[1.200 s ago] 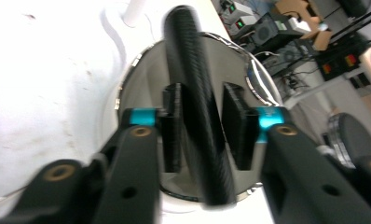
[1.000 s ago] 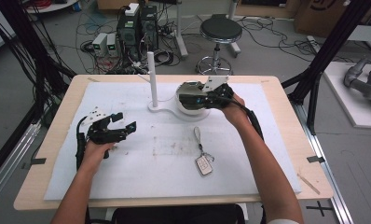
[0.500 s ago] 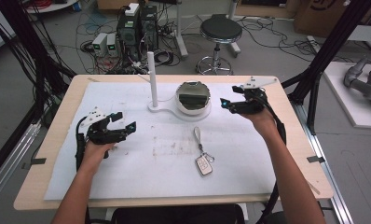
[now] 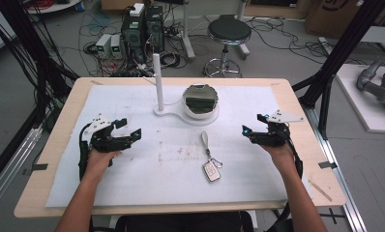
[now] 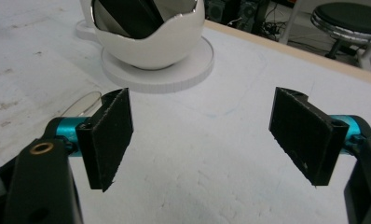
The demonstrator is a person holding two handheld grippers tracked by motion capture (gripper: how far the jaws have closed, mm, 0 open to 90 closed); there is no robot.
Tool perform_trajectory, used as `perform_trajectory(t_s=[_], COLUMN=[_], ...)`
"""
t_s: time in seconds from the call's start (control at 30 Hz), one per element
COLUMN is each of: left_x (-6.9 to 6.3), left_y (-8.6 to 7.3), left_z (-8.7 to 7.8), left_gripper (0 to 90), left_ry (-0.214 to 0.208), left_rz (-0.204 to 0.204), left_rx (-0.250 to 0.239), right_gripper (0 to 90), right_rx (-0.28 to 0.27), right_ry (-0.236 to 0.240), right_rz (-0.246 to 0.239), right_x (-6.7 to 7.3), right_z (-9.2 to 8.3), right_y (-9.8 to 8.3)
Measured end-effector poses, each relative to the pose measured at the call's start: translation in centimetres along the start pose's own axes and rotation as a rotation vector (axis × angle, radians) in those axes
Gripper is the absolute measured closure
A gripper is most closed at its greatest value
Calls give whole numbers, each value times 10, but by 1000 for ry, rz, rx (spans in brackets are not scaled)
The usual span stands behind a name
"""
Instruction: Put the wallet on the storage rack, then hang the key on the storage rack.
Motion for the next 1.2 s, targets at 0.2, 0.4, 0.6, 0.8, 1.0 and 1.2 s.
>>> perform_trajectory(t_s=[0.2,0.4,0.6,0.8,1.0,1.2], left_x=[0,-1,0,-2,-5,-3], left_y=[0,-1,-3,-3,-5,-6], left_z=[-2,-1,-1,-1,0,2], left_gripper=[196,196,196,196,197,196], left_ry=[6,-7,1,7,8,15], left_rz=[-3,-13,-8,-3,2,-9], left_rx=[-7,-11,-3,2,17,16], right_gripper=[210,211,210,215,440,490], right_rx=[-8,9,2,23,66,105], right_ry=[-16,-26,12,76,189,272], right_rz=[-3,3,-18,-36,-50,-61], right_x=[1,6,19,37,56,73], right_z=[1,3,8,19,31,43], right_y=[-4,-4,-1,1,-1,-3])
Point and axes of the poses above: each handheld gripper's, and its own axes: z roughly forward along the jaws, y roughly out of its top, x roughly to its left, the point moved 3 cm from there along z, roughly forward along the jaws, and after that the axes turned 9 degrees about -z, right-handed, at the moved point
